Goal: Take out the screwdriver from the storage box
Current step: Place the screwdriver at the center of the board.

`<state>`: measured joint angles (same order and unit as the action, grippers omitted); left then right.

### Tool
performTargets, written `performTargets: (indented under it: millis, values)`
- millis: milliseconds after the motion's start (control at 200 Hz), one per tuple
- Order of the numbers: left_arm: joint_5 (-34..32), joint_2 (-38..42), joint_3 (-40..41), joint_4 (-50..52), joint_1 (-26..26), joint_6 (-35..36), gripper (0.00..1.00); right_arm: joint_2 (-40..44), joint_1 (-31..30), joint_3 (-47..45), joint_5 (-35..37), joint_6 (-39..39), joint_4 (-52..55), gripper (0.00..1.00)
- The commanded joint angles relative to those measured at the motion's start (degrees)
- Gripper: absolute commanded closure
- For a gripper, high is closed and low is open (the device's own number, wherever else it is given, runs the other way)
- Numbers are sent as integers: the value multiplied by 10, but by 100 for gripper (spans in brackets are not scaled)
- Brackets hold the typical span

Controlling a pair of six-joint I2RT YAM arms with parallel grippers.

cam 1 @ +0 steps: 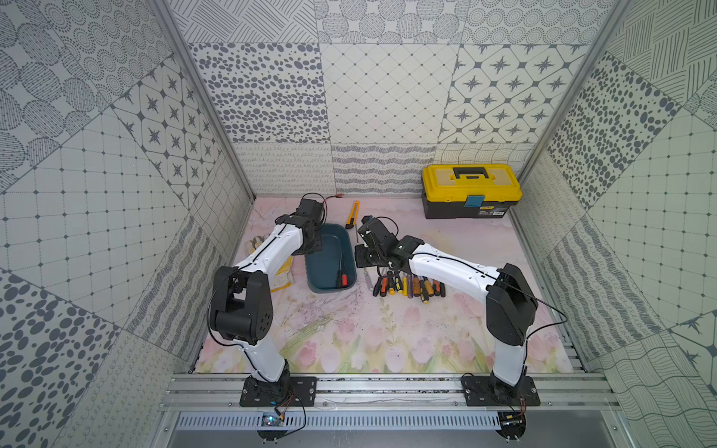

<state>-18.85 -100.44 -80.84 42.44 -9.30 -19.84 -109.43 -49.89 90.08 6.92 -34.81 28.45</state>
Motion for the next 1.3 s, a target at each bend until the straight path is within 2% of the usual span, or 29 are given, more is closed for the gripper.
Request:
performTargets:
  millis: [0,205,705,1296]
  values:
    - [-19,2,-14,2,2,-12,100,11,6,-8,26,-39,-9,100]
    - [-21,2,-14,2,2,-13,100,-34,8,19,14,-69,35,100]
    - [-15,3,-15,2,2,-13,100,-97,20,9,-44,-123,38,100]
    - [-10,1,-15,1,3,-12,100,-134,18,-4,-62,-106,79,100]
